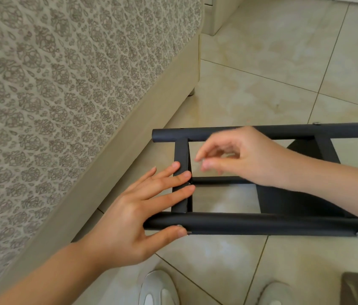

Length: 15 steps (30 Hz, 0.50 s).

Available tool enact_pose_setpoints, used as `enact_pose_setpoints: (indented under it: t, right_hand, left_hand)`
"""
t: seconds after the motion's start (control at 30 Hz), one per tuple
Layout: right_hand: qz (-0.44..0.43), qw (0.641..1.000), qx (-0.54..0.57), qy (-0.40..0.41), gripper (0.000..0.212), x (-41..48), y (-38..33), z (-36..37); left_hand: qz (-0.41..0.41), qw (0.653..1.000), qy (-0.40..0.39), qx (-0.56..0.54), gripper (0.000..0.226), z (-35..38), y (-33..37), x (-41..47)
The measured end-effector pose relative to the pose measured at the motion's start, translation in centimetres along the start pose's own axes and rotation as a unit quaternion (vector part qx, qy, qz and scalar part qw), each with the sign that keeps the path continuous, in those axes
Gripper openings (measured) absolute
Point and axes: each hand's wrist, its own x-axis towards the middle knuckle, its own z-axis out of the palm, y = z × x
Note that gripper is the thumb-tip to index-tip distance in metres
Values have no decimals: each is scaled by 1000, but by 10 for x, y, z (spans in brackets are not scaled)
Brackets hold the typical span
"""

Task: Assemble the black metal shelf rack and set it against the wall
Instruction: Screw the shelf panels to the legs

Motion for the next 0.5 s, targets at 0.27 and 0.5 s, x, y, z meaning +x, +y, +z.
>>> enact_pose_setpoints:
  t: [0.27,0.5]
  right_hand:
    - [135,979,70,-139,17,-1,21,20]
    - [212,945,161,-192,7,14,23,47]
  left_hand:
    - [-1,1000,2,-5,56,2,0,0]
    - [1,1000,5,-18,56,4,-1,0]
